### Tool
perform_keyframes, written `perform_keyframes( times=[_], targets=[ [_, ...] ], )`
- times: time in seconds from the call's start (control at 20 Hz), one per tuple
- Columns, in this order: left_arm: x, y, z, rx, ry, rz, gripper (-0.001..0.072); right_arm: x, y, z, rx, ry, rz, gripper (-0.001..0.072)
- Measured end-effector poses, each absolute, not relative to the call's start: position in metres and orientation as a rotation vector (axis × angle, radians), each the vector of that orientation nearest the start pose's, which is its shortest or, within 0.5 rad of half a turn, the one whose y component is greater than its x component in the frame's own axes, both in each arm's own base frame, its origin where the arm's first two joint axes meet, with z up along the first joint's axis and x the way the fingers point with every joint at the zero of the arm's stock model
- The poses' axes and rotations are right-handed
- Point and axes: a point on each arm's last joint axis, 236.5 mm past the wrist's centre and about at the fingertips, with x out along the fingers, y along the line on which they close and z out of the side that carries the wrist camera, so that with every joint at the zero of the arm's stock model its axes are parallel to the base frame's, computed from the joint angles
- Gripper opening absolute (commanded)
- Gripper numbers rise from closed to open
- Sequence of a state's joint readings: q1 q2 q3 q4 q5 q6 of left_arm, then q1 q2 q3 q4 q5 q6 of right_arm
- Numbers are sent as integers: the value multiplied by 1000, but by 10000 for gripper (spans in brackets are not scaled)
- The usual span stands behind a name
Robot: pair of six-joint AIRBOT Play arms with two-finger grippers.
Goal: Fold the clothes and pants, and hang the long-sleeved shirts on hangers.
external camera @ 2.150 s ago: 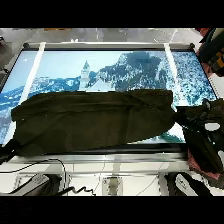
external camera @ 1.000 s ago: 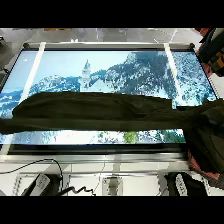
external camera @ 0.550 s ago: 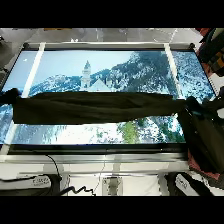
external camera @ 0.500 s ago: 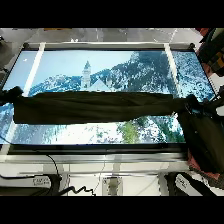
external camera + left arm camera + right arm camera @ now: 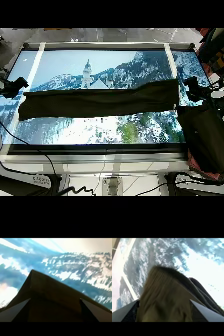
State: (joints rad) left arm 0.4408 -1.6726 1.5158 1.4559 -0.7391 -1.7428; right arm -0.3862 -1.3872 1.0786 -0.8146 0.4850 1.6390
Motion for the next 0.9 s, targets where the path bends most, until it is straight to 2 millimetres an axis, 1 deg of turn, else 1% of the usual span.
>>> perform_keyframes(
  times=[0.1,0.2,0.3,0.4,0.45,0.5,0.6,0.65,0.7,0.75,0.8,0.9],
  targets=[
    [492,229,0,-434,925,478,701,495,-117,31,941,625,-292,689],
    [457,236,-14,-400,1065,514,689,489,-110,23,901,683,-272,689],
    [421,239,-22,-365,1189,530,689,482,-104,16,853,741,-248,689],
    [390,233,-25,-358,1261,527,687,474,-96,9,807,799,-217,688],
    [375,228,-26,-358,1277,521,660,471,-94,7,789,818,-205,688],
    [360,221,-29,-372,1288,518,612,468,-91,5,775,838,-193,688],
    [338,204,-38,-423,1276,500,612,464,-88,2,755,866,-175,688],
    [329,194,-46,-468,1265,491,612,462,-86,1,744,877,-167,688],
    [326,187,-51,-520,1236,485,612,461,-85,0,737,886,-160,688],
    [327,178,-57,-593,1195,479,613,460,-84,-1,730,891,-154,688],
    [331,170,-62,-671,1153,471,614,459,-83,-2,725,898,-150,688],
    [347,163,-65,-816,1041,473,615,458,-82,-2,718,904,-144,688]
  ],
)
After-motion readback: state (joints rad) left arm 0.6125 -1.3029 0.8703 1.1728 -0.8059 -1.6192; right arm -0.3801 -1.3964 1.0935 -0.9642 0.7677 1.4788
